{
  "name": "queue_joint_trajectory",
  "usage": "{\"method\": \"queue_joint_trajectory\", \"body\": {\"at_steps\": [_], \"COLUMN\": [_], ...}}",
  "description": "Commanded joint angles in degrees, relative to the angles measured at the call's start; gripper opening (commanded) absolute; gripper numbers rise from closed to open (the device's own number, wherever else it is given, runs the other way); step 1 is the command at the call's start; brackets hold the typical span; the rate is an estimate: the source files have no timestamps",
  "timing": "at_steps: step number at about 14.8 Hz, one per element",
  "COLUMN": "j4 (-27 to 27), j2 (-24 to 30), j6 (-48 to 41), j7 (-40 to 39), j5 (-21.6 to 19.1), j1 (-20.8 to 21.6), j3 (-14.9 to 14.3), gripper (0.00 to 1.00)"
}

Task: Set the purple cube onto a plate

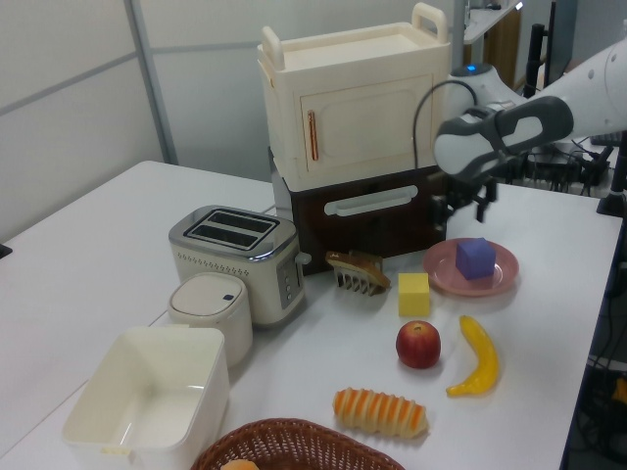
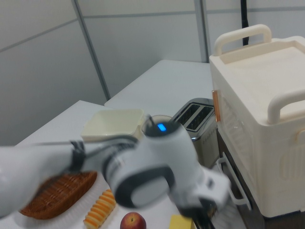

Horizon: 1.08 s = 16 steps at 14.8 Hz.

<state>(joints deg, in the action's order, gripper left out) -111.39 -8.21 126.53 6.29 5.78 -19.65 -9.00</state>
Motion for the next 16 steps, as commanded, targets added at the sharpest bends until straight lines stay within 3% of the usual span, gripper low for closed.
{"method": "queue_joint_trajectory", "body": {"at_steps": [1, 3, 6, 8, 10, 11, 13, 16], "j4": [2.84, 4.77, 9.59, 14.26, 14.54, 14.54, 14.28, 14.45], "j2": [3.73, 5.12, 5.75, 5.75, 6.36, 6.89, 7.94, 8.47], "j6": [-5.14, -10.57, -18.13, -25.08, -25.89, -25.98, -26.16, -27.39], "j7": [6.44, 7.25, 6.72, 6.63, 5.94, 4.63, -3.08, -6.19], "j5": [0.81, 3.52, 5.82, 5.47, 5.21, 4.17, -0.84, -1.12], "j1": [3.83, 6.88, 11.46, 16.82, 20.86, 21.14, 19.22, 18.16], "j3": [9.84, 16.00, 16.56, 13.50, 7.70, 6.46, 6.09, 5.92], "gripper": [1.00, 1.00, 1.00, 1.00, 1.00, 1.00, 1.00, 1.00]}}
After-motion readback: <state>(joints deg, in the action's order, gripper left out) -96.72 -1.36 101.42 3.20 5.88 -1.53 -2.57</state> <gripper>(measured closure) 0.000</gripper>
